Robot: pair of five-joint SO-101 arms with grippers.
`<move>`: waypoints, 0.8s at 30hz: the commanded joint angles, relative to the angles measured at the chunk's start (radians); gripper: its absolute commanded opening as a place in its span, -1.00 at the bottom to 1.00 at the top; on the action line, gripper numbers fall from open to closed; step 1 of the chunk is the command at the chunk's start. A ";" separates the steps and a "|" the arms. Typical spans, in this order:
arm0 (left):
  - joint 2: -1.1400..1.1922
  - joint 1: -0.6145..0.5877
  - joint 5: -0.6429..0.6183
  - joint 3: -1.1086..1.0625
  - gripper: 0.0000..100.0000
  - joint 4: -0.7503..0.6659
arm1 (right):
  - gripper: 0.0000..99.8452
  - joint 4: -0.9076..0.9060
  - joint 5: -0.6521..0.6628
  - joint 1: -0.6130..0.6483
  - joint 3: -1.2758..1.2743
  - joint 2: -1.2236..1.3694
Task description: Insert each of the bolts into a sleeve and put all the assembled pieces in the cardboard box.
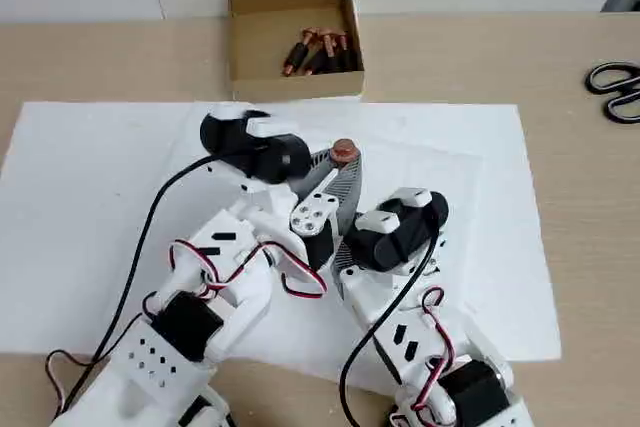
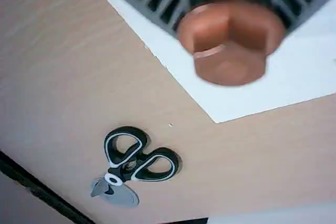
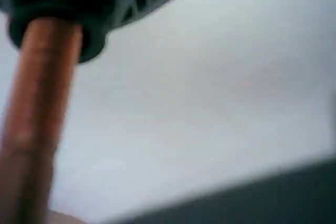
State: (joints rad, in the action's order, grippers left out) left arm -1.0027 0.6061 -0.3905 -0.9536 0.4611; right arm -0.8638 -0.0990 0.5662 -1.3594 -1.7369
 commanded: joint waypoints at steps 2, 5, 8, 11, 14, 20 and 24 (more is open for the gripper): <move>-0.018 0.000 0.008 0.002 -0.99 -0.029 | -0.99 0.025 -0.009 0.008 0.006 -0.010; -0.020 0.000 0.008 0.004 -0.99 -0.003 | -0.99 0.025 -0.009 0.008 0.006 -0.010; -0.020 0.002 0.008 0.005 -0.99 0.049 | -0.99 0.025 -0.009 0.008 0.006 -0.010; -0.020 0.005 0.009 0.005 -0.99 0.094 | -0.99 0.025 -0.009 0.008 0.006 -0.010; -0.020 0.006 0.009 0.005 -0.99 0.143 | -0.99 0.025 -0.009 0.008 0.006 -0.012; -0.025 0.008 0.009 0.004 -0.99 0.224 | -0.99 0.025 -0.009 0.007 0.006 -0.012; -0.025 0.009 0.009 0.004 -0.99 0.247 | -0.99 0.025 -0.009 0.007 0.006 -0.012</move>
State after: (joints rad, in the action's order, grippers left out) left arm -1.0119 0.6153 -0.3905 -0.9567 0.6897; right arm -0.8638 -0.1020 0.5738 -1.3640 -1.7354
